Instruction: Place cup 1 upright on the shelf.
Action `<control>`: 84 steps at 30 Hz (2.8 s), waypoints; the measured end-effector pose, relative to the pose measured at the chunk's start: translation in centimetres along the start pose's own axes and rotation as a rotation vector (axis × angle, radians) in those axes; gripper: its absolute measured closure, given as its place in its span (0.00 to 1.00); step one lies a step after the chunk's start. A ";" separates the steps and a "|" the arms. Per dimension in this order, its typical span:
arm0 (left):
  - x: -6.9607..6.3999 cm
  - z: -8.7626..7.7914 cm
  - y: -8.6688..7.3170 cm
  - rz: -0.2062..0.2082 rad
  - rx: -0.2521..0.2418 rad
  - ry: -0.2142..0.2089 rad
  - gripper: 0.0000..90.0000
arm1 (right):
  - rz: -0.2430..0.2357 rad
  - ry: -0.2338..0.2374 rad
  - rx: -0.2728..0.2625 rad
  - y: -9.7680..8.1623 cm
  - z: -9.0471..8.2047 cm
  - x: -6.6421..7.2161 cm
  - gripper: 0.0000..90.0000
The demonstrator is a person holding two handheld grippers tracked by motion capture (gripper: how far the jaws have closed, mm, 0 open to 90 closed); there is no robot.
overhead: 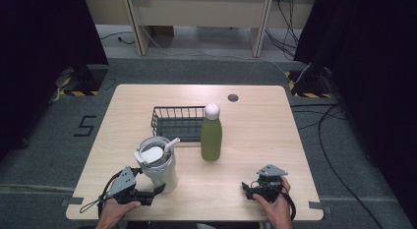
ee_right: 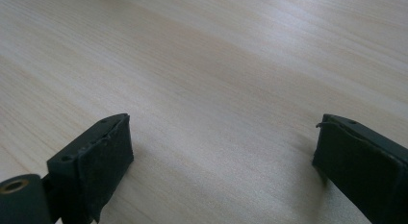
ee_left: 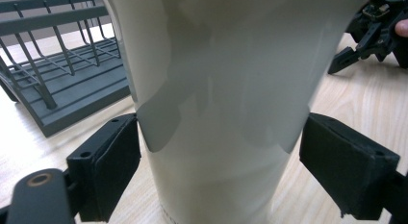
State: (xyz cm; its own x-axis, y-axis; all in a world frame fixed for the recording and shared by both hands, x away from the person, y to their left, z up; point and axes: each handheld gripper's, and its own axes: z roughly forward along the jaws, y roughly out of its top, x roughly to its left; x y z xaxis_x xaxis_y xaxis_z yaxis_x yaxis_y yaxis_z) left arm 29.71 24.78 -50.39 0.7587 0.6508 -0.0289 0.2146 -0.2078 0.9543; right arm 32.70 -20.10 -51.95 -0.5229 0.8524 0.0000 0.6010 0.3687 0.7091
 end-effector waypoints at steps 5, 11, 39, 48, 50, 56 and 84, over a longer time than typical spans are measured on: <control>-0.1 0.4 0.1 0.004 -0.004 0.005 0.13 | 0.000 0.000 0.000 0.0 0.0 0.0 0.07; -0.1 1.1 0.3 0.012 -0.011 0.007 0.11 | 0.000 0.000 0.000 0.0 0.0 0.0 0.07; 0.0 2.5 0.1 0.008 -0.066 0.002 0.11 | 0.001 0.000 0.000 0.0 0.0 0.0 0.07; 0.0 2.6 0.1 0.007 -0.075 0.002 0.11 | 0.000 0.000 0.000 0.0 0.0 0.0 0.07; 0.0 2.6 0.1 0.014 -0.075 0.000 0.11 | 0.000 0.000 0.000 0.0 0.0 0.0 0.07; 0.4 2.6 0.2 -0.015 -0.080 -0.014 0.12 | 0.001 0.000 0.000 0.0 0.0 0.0 0.07; 2.6 2.1 4.2 -0.009 -0.079 0.026 0.12 | 0.003 -0.002 -0.001 0.0 0.0 0.0 0.07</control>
State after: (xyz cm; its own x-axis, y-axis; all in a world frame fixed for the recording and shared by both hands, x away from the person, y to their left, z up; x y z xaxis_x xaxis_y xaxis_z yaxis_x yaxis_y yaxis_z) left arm 33.88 24.03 -47.09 0.7405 0.6713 -0.0313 0.1716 -0.1438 0.9746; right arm 32.74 -20.07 -51.95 -0.5198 0.8543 0.0003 0.6019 0.3660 0.7097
